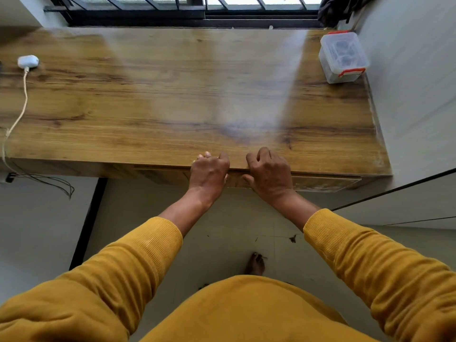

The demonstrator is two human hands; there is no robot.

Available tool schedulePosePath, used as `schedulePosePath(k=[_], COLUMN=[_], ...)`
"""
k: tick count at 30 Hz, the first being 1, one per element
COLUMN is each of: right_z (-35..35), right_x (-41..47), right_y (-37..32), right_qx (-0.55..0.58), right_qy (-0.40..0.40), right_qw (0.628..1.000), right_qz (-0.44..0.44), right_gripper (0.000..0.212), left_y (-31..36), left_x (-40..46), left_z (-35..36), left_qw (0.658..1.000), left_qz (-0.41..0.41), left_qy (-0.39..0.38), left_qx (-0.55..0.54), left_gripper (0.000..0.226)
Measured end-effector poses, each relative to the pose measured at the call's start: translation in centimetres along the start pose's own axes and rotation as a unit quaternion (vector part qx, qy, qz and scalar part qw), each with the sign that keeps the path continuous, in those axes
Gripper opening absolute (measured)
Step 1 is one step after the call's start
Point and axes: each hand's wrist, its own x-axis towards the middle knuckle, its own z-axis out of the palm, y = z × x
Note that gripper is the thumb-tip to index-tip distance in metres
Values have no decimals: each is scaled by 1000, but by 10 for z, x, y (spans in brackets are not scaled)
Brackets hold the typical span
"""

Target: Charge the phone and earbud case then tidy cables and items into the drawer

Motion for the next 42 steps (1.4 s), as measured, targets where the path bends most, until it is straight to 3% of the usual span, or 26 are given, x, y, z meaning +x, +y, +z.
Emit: schedulePosePath(k=[18,26,36,42], right_z=[22,25,14,4], right_x=[8,6,6,34], right_y=[17,16,12,-7], right_qx=[-19,0,29,40], right_qy=[107,106,51,56], right_qw=[991,992,998,997], right_qz=[-77,-61,-32,35], right_gripper=[43,44,54,53], left_y=[-6,-1,-13,-35], left_x=[14,12,-3,-5], left_z=[45,52,37,31], left_qw=[995,996,998,992], left_qz=[19,-28,4,28], left_qy=[82,26,65,105], left_qx=[60,86,-23,-66], left_gripper=[27,31,40,42])
